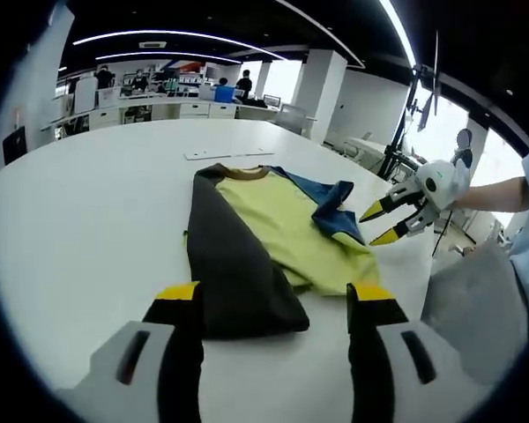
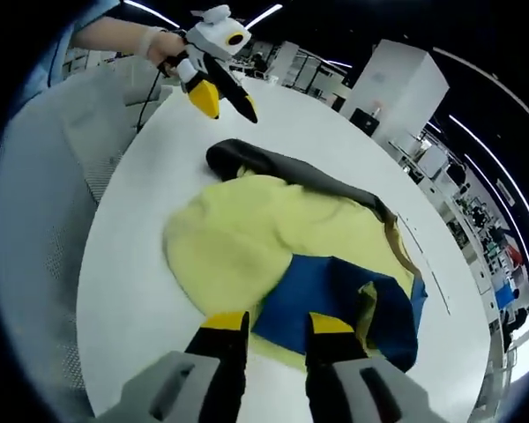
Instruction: Fold the garment on the visible template until the final outline fits inside the template.
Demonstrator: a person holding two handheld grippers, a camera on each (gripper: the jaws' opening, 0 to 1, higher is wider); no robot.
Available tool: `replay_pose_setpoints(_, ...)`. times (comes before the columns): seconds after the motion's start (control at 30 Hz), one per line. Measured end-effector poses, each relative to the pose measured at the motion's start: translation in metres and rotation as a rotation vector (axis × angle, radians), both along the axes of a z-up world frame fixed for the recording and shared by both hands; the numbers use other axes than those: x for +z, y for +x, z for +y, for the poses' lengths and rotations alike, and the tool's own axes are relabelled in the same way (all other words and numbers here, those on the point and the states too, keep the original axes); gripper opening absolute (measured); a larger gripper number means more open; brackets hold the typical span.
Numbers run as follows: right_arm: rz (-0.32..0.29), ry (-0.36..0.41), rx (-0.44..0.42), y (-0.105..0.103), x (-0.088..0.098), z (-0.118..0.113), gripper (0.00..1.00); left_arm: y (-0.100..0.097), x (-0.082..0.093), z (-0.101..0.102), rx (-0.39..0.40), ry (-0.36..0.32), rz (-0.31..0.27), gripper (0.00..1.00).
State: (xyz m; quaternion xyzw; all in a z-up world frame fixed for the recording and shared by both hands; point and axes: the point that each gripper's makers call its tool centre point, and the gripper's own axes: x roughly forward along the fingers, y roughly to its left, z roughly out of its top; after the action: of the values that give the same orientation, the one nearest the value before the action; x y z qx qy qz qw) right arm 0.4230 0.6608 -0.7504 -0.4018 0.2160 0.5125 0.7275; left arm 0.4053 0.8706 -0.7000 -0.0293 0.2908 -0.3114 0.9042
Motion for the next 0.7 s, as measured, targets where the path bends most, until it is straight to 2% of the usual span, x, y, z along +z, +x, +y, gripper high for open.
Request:
replay_pose_setpoints(0.53,-0.007,-0.051,-0.01,0.002,-0.019,-0.001,0.06,0.0,-0.003,0.003,0.009,-0.01,0.006,0.62)
replay_pose_setpoints(0.7,-0.026,-0.057,-0.001,0.002,-0.016,0.0,0.0,-0.001,-0.003,0.002,0.012,-0.013,0.006,0.62)
